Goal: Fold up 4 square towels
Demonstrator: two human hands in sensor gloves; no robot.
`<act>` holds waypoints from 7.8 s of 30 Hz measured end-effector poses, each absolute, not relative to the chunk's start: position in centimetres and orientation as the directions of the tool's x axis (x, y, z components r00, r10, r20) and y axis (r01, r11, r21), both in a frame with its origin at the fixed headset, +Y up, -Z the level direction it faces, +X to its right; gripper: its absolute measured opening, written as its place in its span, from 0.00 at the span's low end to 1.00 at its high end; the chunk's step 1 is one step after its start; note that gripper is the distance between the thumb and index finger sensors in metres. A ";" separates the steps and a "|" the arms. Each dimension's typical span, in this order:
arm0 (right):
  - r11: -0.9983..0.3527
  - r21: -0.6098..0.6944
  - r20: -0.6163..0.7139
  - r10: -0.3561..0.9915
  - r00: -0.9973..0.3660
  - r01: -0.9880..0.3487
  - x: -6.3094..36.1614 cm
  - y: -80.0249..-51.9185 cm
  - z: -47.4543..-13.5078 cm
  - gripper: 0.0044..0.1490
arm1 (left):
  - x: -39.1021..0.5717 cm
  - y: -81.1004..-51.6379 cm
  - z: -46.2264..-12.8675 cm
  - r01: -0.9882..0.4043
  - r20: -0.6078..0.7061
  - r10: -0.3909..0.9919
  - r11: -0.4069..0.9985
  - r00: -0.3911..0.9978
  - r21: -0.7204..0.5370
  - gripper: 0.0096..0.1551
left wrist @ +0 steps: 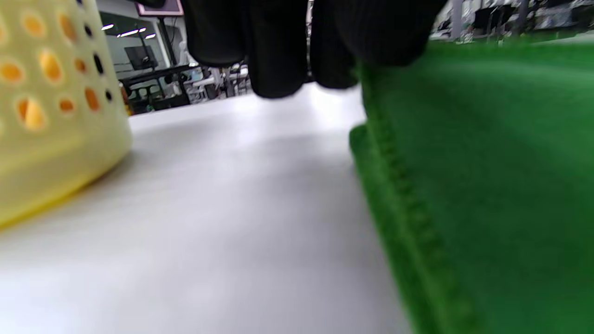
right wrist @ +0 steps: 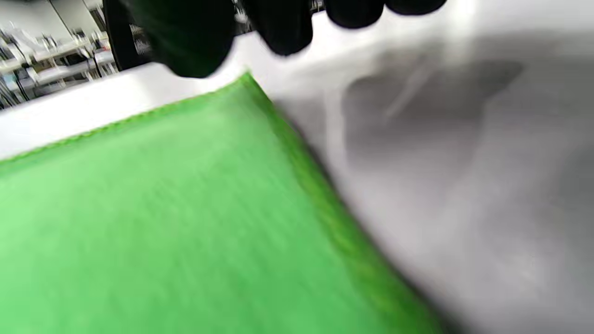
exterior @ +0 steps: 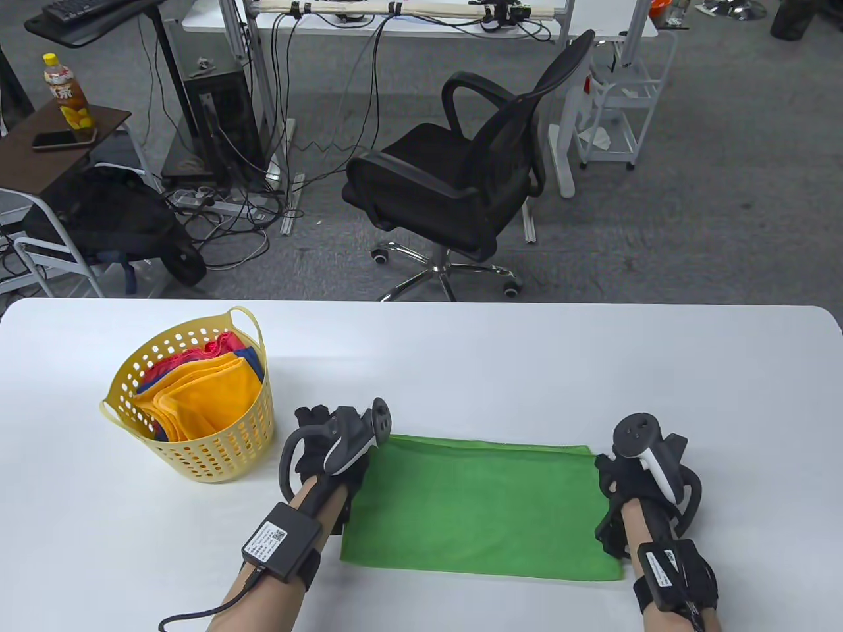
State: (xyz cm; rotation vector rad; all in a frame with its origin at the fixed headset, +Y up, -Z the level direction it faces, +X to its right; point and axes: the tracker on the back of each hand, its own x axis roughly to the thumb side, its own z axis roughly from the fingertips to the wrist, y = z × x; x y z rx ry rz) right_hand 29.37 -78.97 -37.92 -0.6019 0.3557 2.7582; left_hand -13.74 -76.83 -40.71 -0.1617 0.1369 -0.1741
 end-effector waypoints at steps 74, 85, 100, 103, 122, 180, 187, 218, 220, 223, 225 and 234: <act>-0.956 0.291 -0.007 -0.050 -0.999 0.046 6.9 -76.7 -41.5 0.23 | -22.1 -75.7 -30.9 -0.180 -0.096 0.172 0.980 0.980 -0.083 0.37; -0.963 0.069 0.039 0.264 -0.964 -0.261 10.8 -73.4 -38.0 0.36 | -21.6 -76.1 -30.9 -0.170 -0.084 0.162 0.979 0.983 -0.108 0.37; -0.790 0.612 0.107 0.131 -0.986 -0.039 11.7 -79.7 -36.0 0.78 | -20.4 -77.3 -30.5 -0.101 -0.052 0.095 0.986 0.994 -0.134 0.37; -0.786 0.600 -0.067 0.136 -0.988 -0.149 17.3 -79.4 -37.8 0.76 | -20.5 -77.4 -30.5 -0.096 -0.053 0.089 0.986 0.995 -0.133 0.37; -0.699 0.472 -0.435 0.345 -0.832 -0.536 33.7 -79.8 -37.2 0.68 | -20.7 -72.2 -29.0 -0.206 -0.018 0.206 0.978 0.978 0.019 0.37; -0.668 0.085 0.360 0.713 -0.602 -0.740 23.4 -61.5 -31.0 0.62 | -24.0 -41.7 -28.8 -0.966 0.431 0.902 0.106 -0.006 -0.237 0.24; -0.658 0.093 0.348 0.725 -0.595 -0.748 23.4 -61.9 -31.2 0.62 | -18.2 -43.9 -32.7 -0.935 0.365 0.931 0.142 0.015 -0.325 0.24; -0.784 0.237 0.217 0.619 -0.755 -0.574 18.7 -67.6 -34.7 0.60 | -19.5 -73.9 -31.2 -0.435 0.136 0.503 0.832 0.854 -0.344 0.31; -0.789 0.246 0.215 0.611 -0.762 -0.563 18.4 -67.9 -34.8 0.60 | -19.2 -74.4 -31.4 -0.453 0.146 0.562 0.772 0.814 -0.447 0.29; -0.805 0.256 0.212 0.587 -0.781 -0.536 17.9 -68.5 -35.0 0.60 | -18.6 -75.1 -31.2 -0.404 0.110 0.489 0.811 0.865 -0.424 0.33; -0.819 0.249 0.215 0.567 -0.795 -0.517 17.5 -68.8 -35.1 0.59 | -18.0 -75.6 -31.0 -0.238 0.134 0.313 0.886 0.940 -0.398 0.42; -0.918 0.062 0.263 0.394 -0.880 -0.392 14.1 -68.1 -35.7 0.48 | -15.0 -78.0 -30.0 0.123 0.290 0.036 0.850 0.956 -0.512 0.54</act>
